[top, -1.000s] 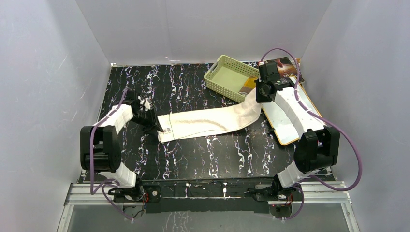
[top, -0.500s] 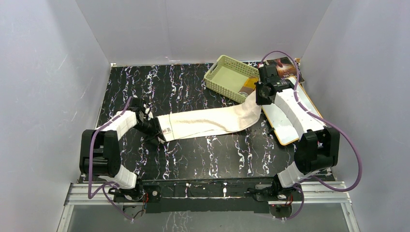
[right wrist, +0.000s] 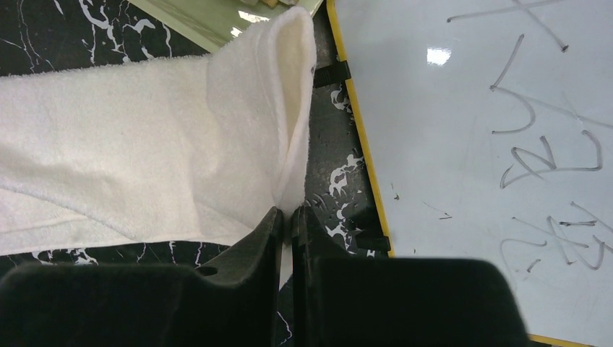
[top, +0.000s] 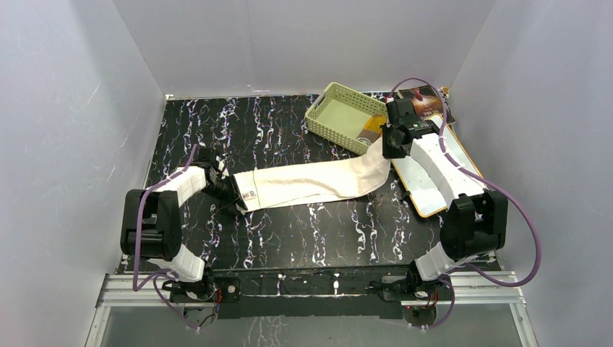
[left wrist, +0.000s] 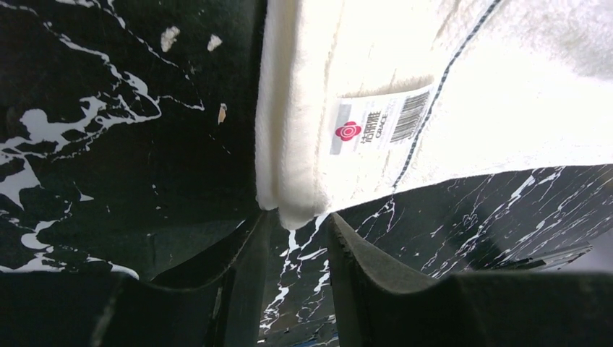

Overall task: Roll the towels
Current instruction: Fold the towel at the center of the board.

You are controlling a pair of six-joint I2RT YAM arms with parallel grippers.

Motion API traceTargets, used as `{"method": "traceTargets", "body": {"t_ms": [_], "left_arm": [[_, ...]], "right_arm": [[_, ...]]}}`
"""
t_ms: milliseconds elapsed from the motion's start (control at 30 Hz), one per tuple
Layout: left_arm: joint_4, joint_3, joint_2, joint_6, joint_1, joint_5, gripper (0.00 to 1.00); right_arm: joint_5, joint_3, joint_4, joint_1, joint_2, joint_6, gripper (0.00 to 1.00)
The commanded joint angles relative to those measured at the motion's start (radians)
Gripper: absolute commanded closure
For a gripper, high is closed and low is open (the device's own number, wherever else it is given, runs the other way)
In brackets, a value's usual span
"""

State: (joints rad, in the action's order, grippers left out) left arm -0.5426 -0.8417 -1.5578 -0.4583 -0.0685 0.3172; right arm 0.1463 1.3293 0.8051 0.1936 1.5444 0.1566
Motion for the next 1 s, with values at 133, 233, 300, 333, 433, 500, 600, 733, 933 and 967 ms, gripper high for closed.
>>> {"method": "traceTargets", "body": {"t_ms": [133, 233, 300, 333, 433, 500, 600, 733, 933, 967], "left_arm": [[0.027, 0.029, -0.015, -0.022, -0.001, -0.004, 0.71], [0.039, 0.033, -0.016, -0.029, -0.003, 0.01, 0.77], [0.04, 0.029, -0.016, -0.031, -0.004, 0.016, 0.8], [0.04, 0.026, -0.017, -0.031, -0.004, 0.018, 0.81], [0.032, 0.016, -0.018, -0.029, -0.003, 0.019, 0.89], [0.028, 0.008, -0.019, -0.029, -0.003, 0.015, 0.92], [0.019, -0.007, -0.016, -0.027, -0.002, 0.009, 0.96], [-0.002, -0.037, -0.004, -0.021, -0.001, -0.005, 1.0], [-0.078, -0.136, 0.005, 0.006, 0.009, -0.017, 1.0], [-0.088, -0.15, 0.007, 0.014, 0.014, -0.021, 1.0]], "right_arm": [[0.004, 0.002, -0.045, -0.005, -0.042, -0.005, 1.0], [0.004, 0.001, -0.045, -0.006, -0.041, -0.004, 1.0], [0.004, 0.0, -0.046, -0.006, -0.041, -0.005, 1.0], [0.004, -0.001, -0.044, -0.006, -0.04, -0.005, 1.0], [0.005, 0.0, -0.046, -0.005, -0.04, -0.004, 1.0], [0.004, 0.0, -0.046, -0.006, -0.04, -0.004, 1.0], [0.003, -0.001, -0.047, -0.005, -0.041, -0.003, 1.0], [-0.002, 0.001, -0.05, -0.006, -0.036, -0.004, 1.0], [0.006, 0.014, -0.045, -0.006, -0.036, -0.004, 1.0], [0.006, 0.011, -0.046, -0.006, -0.036, -0.005, 1.0]]}}
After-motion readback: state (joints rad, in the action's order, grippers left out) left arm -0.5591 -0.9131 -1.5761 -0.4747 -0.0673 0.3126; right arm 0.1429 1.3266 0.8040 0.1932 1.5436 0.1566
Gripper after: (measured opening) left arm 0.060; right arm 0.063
